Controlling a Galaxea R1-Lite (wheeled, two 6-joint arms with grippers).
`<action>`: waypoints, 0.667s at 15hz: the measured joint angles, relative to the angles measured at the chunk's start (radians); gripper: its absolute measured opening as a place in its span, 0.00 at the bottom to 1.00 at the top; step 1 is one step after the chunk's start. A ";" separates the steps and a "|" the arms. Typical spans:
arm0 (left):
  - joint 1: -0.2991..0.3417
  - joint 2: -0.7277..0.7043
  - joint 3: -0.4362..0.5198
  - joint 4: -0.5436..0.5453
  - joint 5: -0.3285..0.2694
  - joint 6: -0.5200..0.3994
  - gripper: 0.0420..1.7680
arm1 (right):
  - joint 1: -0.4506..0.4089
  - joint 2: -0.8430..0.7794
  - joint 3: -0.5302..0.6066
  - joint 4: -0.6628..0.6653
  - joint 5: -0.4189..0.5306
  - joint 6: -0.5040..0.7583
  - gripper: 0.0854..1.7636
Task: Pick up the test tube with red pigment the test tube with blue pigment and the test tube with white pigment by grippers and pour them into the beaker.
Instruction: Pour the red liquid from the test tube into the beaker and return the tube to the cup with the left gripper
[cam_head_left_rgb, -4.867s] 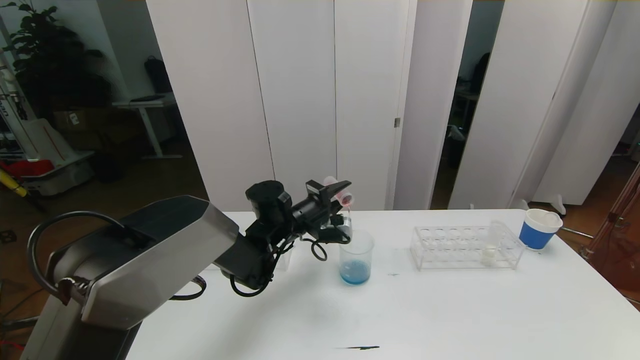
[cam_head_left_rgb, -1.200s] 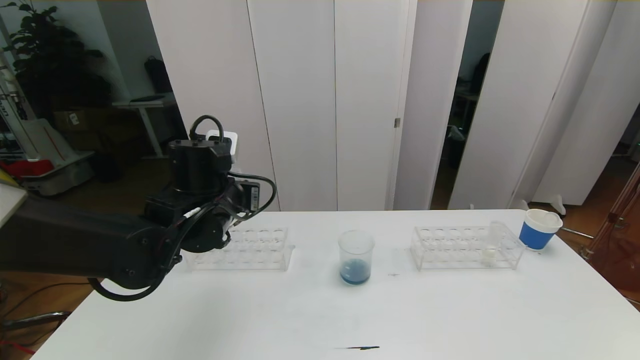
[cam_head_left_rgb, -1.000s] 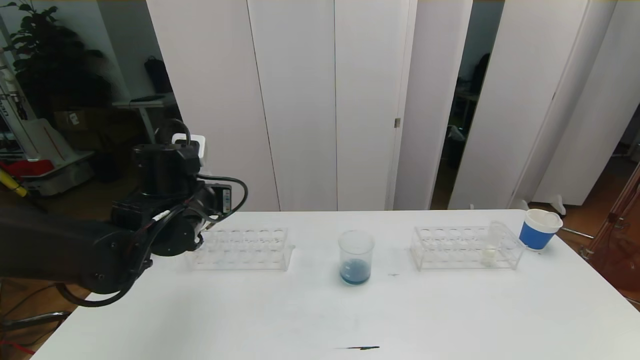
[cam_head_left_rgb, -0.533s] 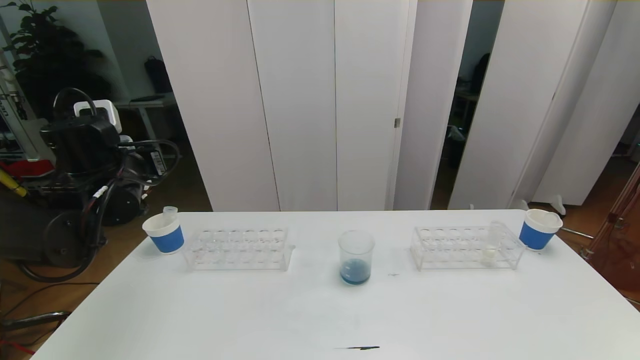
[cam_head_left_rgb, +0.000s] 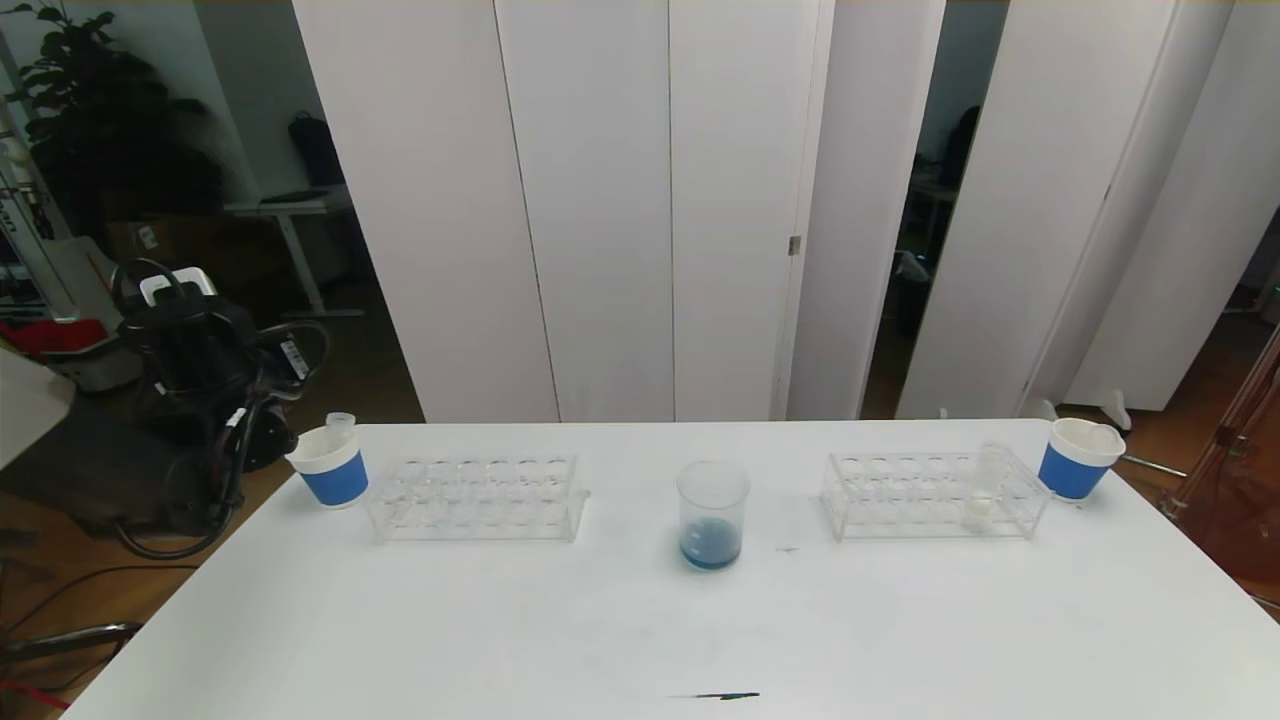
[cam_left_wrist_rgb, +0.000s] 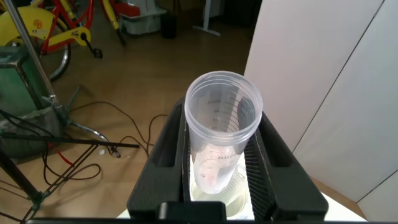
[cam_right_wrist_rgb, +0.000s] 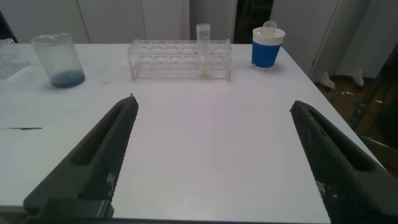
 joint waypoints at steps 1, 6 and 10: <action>0.008 0.030 -0.012 -0.013 -0.002 -0.009 0.31 | 0.000 0.000 0.000 0.000 0.000 0.000 0.99; 0.018 0.166 -0.068 -0.027 -0.001 -0.076 0.31 | 0.000 0.000 0.000 0.000 0.000 0.000 0.99; 0.027 0.250 -0.100 -0.028 -0.001 -0.121 0.31 | 0.000 0.000 0.000 0.000 0.001 0.000 0.99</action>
